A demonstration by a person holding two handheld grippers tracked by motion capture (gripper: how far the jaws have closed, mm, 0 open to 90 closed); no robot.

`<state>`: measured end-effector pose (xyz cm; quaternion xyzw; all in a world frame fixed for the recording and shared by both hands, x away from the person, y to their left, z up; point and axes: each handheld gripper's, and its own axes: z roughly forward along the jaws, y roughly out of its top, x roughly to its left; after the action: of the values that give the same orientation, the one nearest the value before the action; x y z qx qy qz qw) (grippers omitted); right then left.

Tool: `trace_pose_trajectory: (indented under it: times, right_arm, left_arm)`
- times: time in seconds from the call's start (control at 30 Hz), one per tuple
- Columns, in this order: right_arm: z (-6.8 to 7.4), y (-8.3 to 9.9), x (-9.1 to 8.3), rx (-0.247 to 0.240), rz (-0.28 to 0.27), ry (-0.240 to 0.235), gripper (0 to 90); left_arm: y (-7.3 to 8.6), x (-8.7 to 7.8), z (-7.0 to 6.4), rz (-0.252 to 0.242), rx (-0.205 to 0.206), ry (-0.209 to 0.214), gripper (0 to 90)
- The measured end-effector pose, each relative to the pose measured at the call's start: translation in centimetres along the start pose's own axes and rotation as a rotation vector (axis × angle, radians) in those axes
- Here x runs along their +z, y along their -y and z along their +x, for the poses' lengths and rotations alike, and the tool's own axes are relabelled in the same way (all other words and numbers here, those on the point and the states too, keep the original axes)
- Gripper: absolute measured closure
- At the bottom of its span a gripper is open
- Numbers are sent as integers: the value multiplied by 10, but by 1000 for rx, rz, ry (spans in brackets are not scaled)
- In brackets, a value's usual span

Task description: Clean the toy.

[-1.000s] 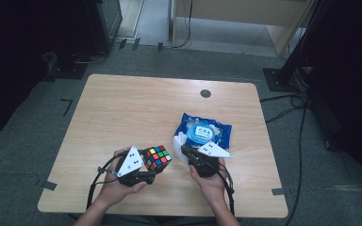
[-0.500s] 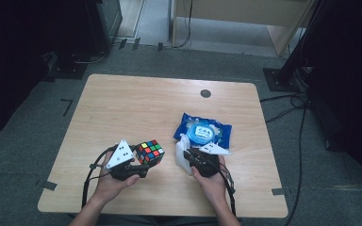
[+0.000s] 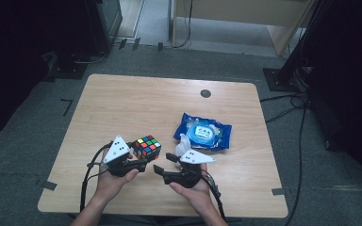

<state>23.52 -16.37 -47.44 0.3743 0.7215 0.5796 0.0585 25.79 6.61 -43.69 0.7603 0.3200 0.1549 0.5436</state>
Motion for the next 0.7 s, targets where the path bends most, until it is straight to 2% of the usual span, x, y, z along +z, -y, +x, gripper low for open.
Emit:
trace_pose_trajectory:
  times: [0.1, 0.2, 0.27, 0.33, 0.43, 0.53, 0.63, 0.7]
  right_arm:
    - [11, 0, 7, -7, -9, 24, 264]
    - [15, 1, 10, 6, -28, 53, 273]
    - [17, 1, 11, 5, -42, 60, 316]
    - [19, 2, 11, -30, -56, 75, 324]
    - [21, 2, 9, -111, -57, 104, 329]
    - [20, 0, 6, -215, -46, 122, 331]
    - [20, -1, 2, -343, -33, 148, 332]
    - [22, -1, 0, -454, -20, 177, 333]
  left_arm:
    - [1, 5, -7, 11, -14, 4, 342]
    - [0, 6, -10, 8, -29, 15, 342]
    - [0, 7, -12, 12, -29, 20, 342]
    - [0, 7, -12, 9, -33, 25, 341]
    - [-1, 7, -11, 18, -37, 35, 340]
    - [-4, 6, -10, 39, -52, 62, 338]
    - [-7, 5, -11, 62, -49, 77, 334]
    - [-8, 5, -10, 79, -52, 93, 332]
